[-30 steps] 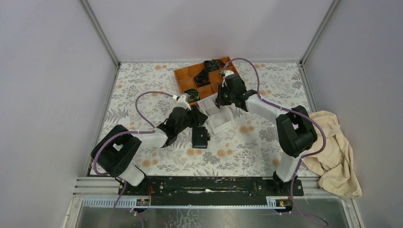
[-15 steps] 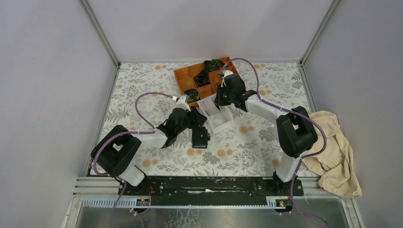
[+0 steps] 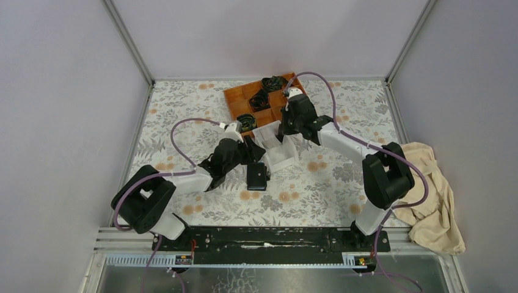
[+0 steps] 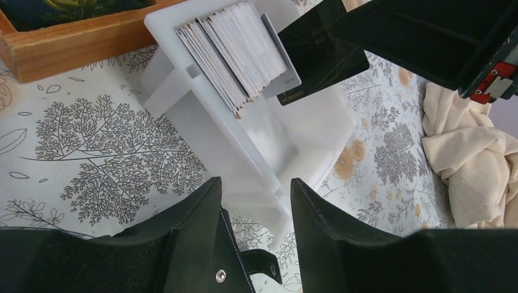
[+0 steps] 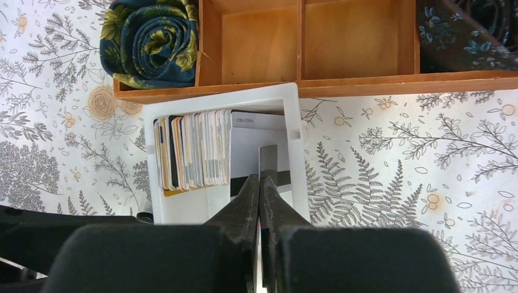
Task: Put the credit cards into the card holder
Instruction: Pick up the credit card from the storage box.
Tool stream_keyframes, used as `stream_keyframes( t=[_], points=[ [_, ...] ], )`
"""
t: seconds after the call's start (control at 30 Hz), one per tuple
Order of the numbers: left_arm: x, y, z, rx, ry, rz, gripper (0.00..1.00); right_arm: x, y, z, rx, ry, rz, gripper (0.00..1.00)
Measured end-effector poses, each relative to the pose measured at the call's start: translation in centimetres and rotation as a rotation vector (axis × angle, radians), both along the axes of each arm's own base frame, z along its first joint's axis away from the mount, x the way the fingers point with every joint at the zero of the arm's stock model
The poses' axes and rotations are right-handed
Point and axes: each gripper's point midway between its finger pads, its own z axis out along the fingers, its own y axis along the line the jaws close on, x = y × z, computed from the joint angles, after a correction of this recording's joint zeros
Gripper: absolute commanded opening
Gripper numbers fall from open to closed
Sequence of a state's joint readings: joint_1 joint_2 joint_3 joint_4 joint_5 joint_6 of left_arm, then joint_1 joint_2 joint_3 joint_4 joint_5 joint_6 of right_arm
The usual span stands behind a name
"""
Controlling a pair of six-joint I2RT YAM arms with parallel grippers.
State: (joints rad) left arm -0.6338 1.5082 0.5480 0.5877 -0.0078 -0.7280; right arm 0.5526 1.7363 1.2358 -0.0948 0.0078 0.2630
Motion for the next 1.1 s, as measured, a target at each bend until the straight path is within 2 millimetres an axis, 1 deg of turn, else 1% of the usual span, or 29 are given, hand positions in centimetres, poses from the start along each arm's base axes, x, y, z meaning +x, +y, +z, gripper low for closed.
stream_keyframes(
  t=[0.17, 0.33, 0.47, 0.53, 0.63, 0.77, 0.93, 1.0, 1.1],
  points=[
    [-0.4, 0.5, 1.7, -0.013, -0.031, 0.005, 0.59, -1.0, 0.0, 1.8, -0.036, -0.043, 0.006, 0.0],
    [-1.0, 1.1, 4.0, -0.039, -0.079, 0.007, 0.64, -2.2, -0.3, 4.8, -0.025, -0.092, 0.014, 0.0],
    [-1.8, 1.6, 5.1, -0.05, -0.107, 0.003, 0.65, -4.0, -1.0, 7.1, -0.007, -0.122, 0.021, 0.0],
    [-2.5, 1.9, 5.5, -0.057, -0.12, -0.007, 0.66, -5.0, -1.2, 7.8, 0.003, -0.129, 0.031, 0.0],
    [-3.5, 2.0, 6.0, -0.074, -0.139, -0.039, 0.67, -7.1, -1.0, 8.1, 0.019, -0.116, 0.07, 0.0],
    [-5.4, 1.6, 6.3, -0.111, -0.175, -0.127, 0.67, -10.8, -0.7, 7.2, 0.061, -0.063, 0.144, 0.0],
    [-8.2, 0.1, 6.0, -0.155, -0.198, -0.278, 0.68, -14.6, -0.7, 6.3, 0.129, 0.006, 0.21, 0.0],
    [-9.2, -0.5, 6.3, -0.177, -0.216, -0.341, 0.68, -15.9, -0.7, 6.0, 0.161, 0.033, 0.232, 0.0],
    [-10.4, -1.5, 7.2, -0.214, -0.248, -0.435, 0.68, -17.4, -0.6, 5.5, 0.199, 0.071, 0.259, 0.0]
  ],
)
